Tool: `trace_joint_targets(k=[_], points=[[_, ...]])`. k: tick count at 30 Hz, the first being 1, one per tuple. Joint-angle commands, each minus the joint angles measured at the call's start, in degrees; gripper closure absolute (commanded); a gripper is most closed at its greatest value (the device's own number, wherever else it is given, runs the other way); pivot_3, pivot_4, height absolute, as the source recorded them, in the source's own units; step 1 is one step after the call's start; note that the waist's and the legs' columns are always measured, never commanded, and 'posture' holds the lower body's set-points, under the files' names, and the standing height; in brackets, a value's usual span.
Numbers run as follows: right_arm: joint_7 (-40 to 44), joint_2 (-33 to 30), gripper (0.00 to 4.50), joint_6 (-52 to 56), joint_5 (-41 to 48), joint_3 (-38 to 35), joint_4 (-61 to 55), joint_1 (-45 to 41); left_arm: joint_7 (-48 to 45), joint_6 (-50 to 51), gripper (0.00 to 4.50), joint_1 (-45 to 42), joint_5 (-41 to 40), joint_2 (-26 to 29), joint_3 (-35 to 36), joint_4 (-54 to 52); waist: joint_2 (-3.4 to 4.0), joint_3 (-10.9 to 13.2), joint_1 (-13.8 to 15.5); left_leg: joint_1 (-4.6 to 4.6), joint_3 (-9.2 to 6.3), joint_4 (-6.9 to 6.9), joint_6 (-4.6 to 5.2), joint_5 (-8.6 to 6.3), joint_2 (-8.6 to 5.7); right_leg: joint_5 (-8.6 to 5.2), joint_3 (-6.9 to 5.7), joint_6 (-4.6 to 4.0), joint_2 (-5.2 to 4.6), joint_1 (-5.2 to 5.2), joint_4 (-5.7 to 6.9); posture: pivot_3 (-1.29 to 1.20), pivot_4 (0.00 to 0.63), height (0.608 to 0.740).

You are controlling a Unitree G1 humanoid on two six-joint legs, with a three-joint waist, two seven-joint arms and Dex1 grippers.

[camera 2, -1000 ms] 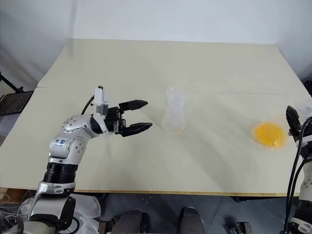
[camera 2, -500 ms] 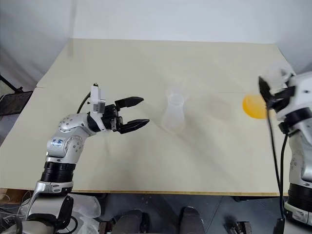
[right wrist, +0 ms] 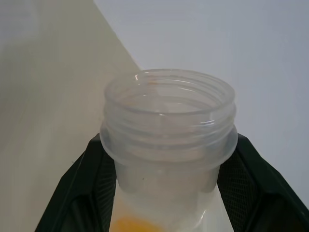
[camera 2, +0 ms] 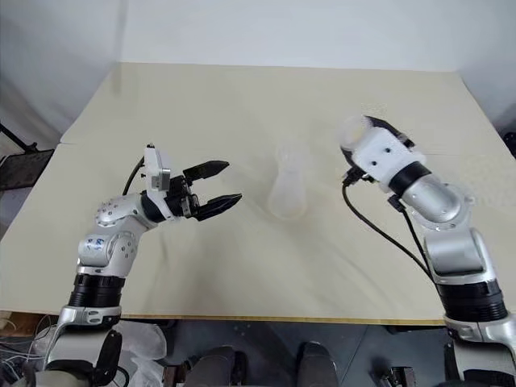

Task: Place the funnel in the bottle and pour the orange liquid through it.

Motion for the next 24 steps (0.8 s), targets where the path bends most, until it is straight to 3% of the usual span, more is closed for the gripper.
trace_joint_targets(k=[1,24], points=[[1.63,0.09,2.07,-0.31,-2.3,1.53,-0.79,-2.25,0.06,-1.47,0.0,0.69,0.17,0.3,0.02,-2.93,0.0,0.0,-0.01,0.0,0.0,0.0,0.0,0.0,0.0,0.0,0.0,0.0,0.0,0.0,0.0,0.0,0.15,0.74],[-1.52,-0.84,2.07,-14.07,-20.31,5.47,5.46,-9.47,0.25,-2.48,0.0,0.16,0.15,-1.66,-1.29,-2.07,0.0,0.0,-0.55,-0.01,-0.02,0.0,0.0,0.0,0.01,0.0,-0.03,0.0,-0.01,0.0,0.0,0.0,0.15,0.74]])
